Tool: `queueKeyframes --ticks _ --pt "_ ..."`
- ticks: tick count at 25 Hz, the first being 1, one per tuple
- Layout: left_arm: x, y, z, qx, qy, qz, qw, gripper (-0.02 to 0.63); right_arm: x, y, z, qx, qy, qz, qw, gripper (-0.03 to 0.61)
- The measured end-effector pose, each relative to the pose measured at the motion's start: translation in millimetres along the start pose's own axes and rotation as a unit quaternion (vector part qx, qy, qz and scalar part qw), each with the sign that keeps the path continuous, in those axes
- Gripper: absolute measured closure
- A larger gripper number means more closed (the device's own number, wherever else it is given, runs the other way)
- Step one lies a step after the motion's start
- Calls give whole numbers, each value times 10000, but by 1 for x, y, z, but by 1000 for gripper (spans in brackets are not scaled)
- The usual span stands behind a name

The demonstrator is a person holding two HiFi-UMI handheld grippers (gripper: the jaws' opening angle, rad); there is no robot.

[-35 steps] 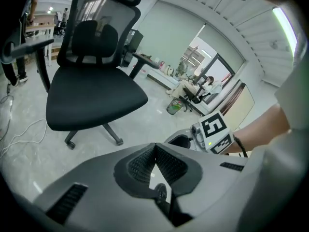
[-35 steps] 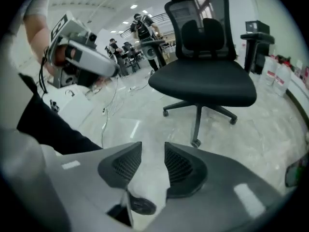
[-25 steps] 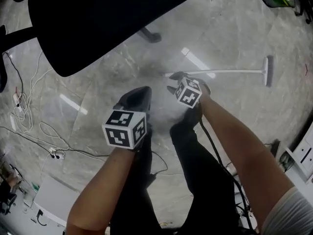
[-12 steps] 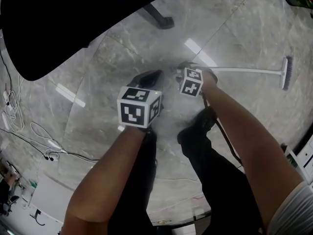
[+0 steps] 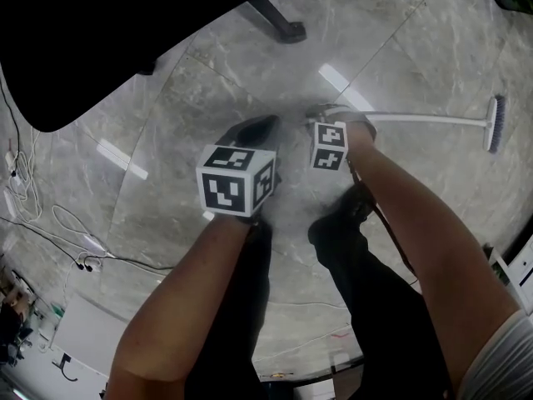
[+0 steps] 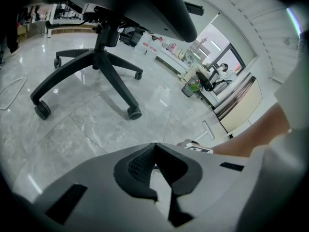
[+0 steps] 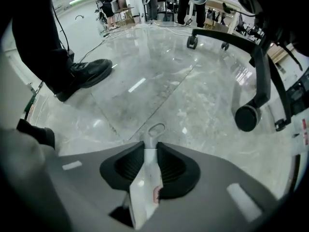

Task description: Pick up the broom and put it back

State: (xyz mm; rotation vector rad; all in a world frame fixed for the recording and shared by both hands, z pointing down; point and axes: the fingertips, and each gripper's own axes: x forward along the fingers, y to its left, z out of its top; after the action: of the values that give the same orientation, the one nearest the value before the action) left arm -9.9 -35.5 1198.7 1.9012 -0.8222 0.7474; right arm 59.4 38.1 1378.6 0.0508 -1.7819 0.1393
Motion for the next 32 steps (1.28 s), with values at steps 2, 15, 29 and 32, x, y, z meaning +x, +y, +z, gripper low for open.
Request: queueKeyframes --ticks 2,15,29,32 --pt "-11 -10 12 48 -62 -18 10000 606 -23 -5 15 30 -172 -84 9998 494" --pt "-218 -145 182 92 -857 76 9963 607 -405 -56 111 830 -1696 -867 9782 494" --pt "-502 -276 314 284 -1420 14 9895 606 -793 -124 160 2923 -2525 -2277 8938 495" --pt "-549 -297 323 313 -1508 66 9880 606 -836 -129 171 3370 -2673 -2359 8714 494"
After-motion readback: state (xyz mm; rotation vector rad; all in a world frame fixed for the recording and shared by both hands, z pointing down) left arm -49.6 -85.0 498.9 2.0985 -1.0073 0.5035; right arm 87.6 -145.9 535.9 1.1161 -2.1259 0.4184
